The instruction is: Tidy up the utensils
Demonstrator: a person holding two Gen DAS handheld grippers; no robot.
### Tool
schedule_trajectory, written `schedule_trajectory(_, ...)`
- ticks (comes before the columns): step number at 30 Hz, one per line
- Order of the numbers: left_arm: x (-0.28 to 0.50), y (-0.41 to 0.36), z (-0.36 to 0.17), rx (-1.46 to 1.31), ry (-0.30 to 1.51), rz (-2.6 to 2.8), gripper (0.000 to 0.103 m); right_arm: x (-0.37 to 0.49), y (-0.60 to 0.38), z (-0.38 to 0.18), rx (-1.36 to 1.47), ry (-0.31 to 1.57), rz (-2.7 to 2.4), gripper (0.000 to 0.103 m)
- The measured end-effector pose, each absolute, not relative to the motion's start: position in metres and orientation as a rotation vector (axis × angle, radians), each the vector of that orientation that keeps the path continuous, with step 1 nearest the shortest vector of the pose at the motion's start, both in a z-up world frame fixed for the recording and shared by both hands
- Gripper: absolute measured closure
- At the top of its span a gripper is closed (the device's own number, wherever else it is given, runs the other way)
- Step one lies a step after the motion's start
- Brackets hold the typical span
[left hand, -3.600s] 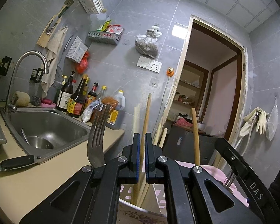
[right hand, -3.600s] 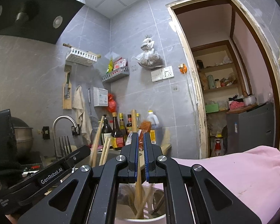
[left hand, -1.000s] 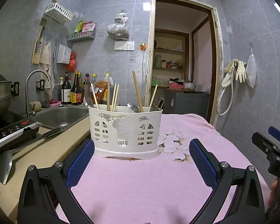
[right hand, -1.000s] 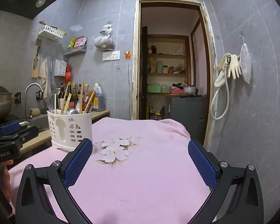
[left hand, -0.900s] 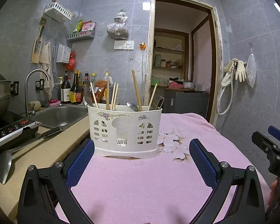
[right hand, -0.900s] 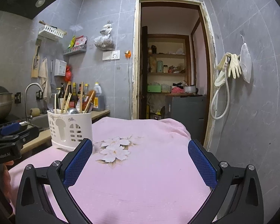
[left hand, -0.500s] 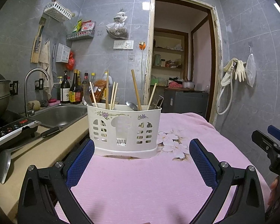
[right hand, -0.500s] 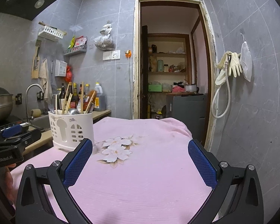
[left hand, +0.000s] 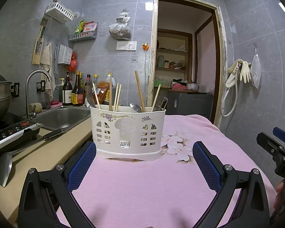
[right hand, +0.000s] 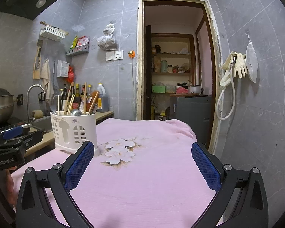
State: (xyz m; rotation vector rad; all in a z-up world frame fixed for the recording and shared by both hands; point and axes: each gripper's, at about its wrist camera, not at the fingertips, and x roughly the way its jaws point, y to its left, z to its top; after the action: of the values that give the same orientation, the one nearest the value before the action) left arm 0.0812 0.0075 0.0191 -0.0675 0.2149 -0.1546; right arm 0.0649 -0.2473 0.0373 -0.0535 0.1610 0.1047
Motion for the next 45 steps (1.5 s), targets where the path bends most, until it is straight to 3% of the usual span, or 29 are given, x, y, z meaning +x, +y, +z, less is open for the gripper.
schedule_trajectory(45,0.0795,0.0131,0.0192,-0.065,0.182,-0.139,0.003,0.0659,-0.2454,0.0385,-0.056,0.163,0.109,0.0)
